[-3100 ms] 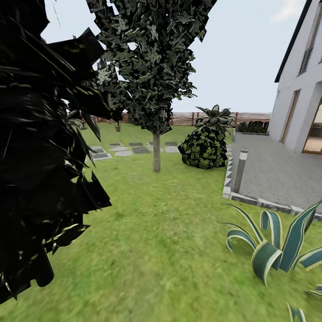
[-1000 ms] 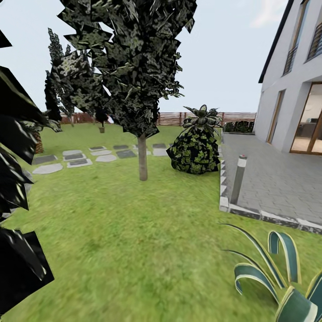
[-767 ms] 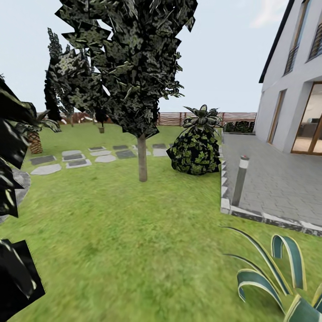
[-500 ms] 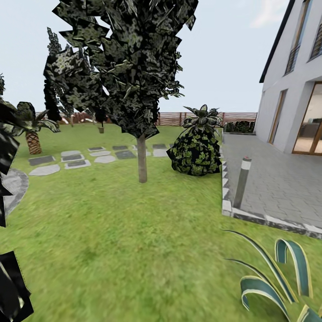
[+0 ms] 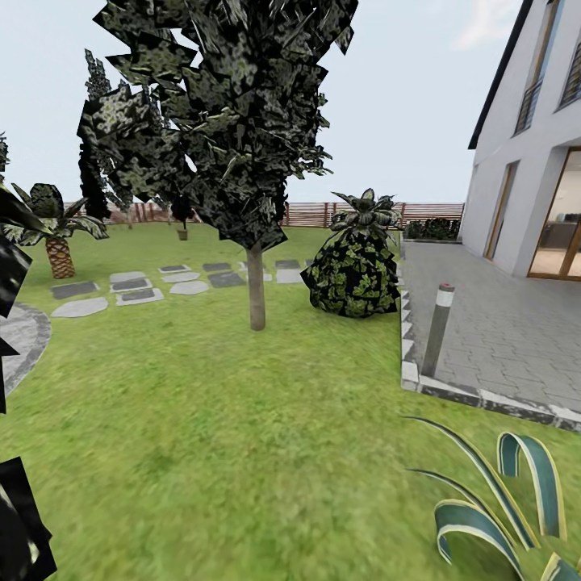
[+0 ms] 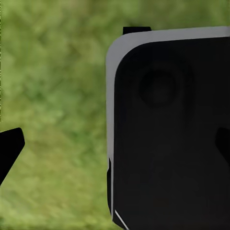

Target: Take the three Easter eggs out of the wicker basket on the lawn in the garden, then place them on the lawn next to a single tree (choose any tree) so that all three eggs are next to the same tree and none are left in the basket.

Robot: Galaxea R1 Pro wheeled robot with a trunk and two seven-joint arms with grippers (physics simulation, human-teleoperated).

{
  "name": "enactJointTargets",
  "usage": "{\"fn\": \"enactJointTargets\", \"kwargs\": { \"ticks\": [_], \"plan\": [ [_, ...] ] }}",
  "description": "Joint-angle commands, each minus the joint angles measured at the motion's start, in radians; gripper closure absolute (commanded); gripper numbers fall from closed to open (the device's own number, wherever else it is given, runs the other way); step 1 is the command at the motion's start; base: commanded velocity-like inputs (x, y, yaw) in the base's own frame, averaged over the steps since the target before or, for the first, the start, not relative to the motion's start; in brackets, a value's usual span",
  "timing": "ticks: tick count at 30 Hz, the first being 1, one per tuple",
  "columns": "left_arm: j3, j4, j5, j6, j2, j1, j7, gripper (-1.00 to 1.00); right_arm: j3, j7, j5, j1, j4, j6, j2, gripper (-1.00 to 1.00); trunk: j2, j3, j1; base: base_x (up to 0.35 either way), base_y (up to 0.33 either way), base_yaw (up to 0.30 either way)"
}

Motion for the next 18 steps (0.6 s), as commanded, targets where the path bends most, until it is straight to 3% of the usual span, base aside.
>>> {"fn": "enactJointTargets", "kwargs": {
  "ticks": [1,18],
  "plan": [
    [0.001,-0.002,0.000,-0.001,0.000,0.001,0.000,-1.00,0.001,0.003,0.001,-0.001,0.002,0.001,0.000,-1.00,0.000,-0.001,0.000,0.000,0.000,0.000],
    [-0.001,0.013,0.002,0.005,-0.003,0.001,-0.002,-1.00,0.000,0.003,0.001,-0.001,-0.015,-0.003,-0.003,-1.00,0.000,-0.001,0.000,0.000,0.000,0.000]
  ]
}}
